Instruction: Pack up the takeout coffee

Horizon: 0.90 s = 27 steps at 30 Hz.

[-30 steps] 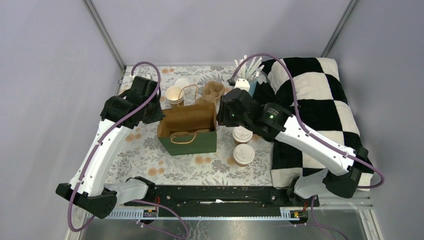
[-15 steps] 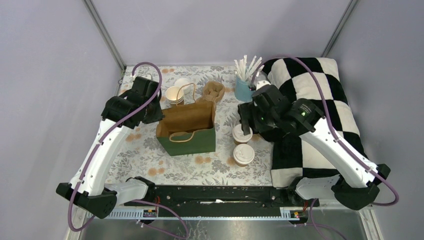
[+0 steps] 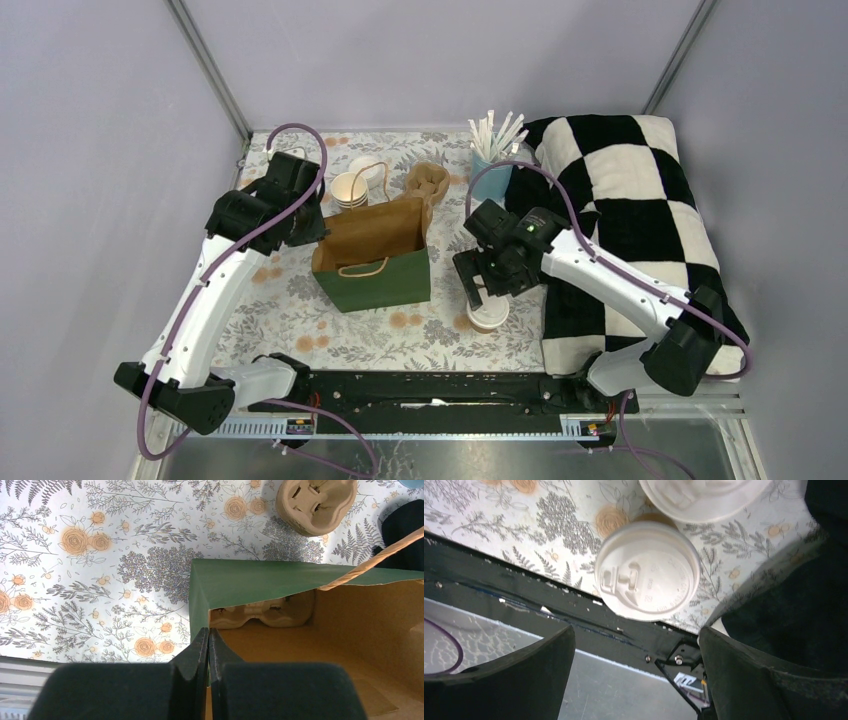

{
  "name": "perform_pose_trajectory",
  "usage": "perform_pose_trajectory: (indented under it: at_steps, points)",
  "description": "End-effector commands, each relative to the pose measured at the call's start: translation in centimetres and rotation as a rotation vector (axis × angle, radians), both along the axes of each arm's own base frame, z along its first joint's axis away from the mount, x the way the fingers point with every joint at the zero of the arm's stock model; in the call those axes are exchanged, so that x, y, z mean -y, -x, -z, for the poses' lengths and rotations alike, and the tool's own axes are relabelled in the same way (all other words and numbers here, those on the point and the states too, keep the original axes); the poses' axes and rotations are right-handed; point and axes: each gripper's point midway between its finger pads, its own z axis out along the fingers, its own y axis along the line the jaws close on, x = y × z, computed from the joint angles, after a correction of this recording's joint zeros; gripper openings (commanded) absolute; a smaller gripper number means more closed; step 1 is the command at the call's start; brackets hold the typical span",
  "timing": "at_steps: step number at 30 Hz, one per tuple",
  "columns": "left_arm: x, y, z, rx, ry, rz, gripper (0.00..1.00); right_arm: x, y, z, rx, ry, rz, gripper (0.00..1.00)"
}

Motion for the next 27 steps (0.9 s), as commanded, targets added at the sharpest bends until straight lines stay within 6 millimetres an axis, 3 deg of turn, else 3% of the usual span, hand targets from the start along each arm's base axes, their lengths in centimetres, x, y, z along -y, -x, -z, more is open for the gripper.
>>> perform_pose_trajectory:
  at_steps: [1,14,27]
  points:
    - [-0.2,-1.0,-0.8,0.05,-0.006,-0.007,0.03,-0.7,-1.8,1.4,0.092,0.035,-0.031,1.0]
    - [-0.2,-1.0,-1.1,0.056,-0.007,0.001,0.02,-0.1,-1.8,4.1,0.106,0.125,-0.069,1.0]
    - [-0.1,-0.9,-1.2,0.056,-0.001,0.005,0.01,-1.0,-1.3,4.4,0.103,0.094,-0.08,0.96]
